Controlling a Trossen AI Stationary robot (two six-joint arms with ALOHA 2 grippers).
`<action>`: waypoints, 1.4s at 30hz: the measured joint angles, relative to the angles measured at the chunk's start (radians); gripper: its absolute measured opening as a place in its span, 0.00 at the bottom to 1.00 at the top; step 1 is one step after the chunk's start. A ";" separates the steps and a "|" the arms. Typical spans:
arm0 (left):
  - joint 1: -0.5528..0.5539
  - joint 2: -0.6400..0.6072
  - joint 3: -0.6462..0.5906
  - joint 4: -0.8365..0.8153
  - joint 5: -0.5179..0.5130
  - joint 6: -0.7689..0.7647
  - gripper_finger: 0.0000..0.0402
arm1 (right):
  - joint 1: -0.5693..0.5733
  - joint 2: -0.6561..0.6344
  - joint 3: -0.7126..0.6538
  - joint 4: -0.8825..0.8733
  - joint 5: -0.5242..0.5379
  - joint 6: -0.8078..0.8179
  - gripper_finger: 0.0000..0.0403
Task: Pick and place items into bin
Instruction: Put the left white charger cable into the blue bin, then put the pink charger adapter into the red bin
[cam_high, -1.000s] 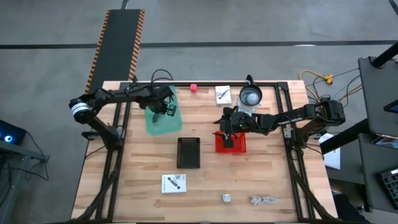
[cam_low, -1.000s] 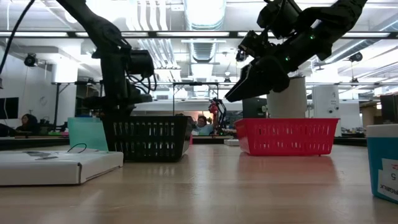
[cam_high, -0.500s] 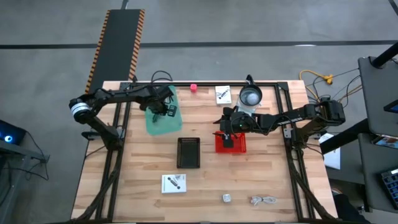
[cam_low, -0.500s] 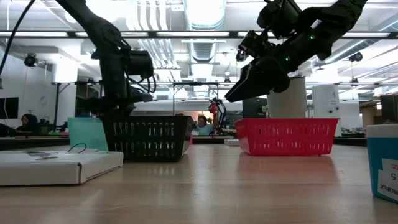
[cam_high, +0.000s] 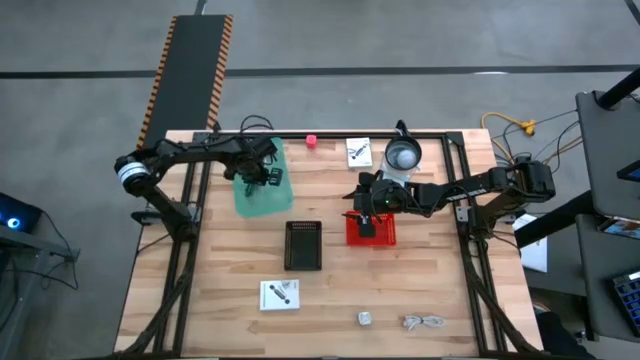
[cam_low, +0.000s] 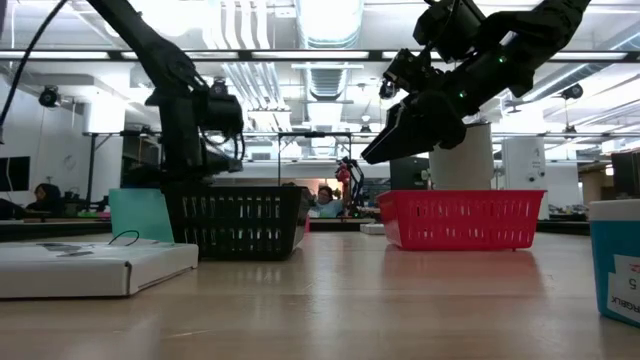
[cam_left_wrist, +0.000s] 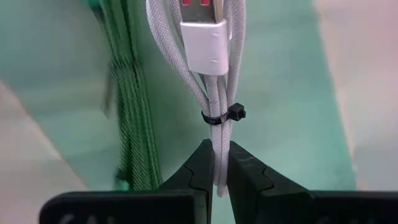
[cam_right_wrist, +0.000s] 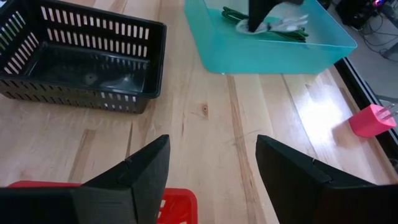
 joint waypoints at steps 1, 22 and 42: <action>0.000 0.014 0.000 -0.005 0.021 0.000 0.03 | 0.000 0.000 0.000 0.000 0.000 0.000 0.56; 0.006 0.087 0.081 -0.001 0.024 0.095 0.03 | 0.000 0.000 0.000 -0.014 0.000 0.000 0.56; 0.005 0.027 0.128 -0.003 0.026 0.224 0.45 | 0.000 0.000 0.000 -0.019 0.000 0.000 0.56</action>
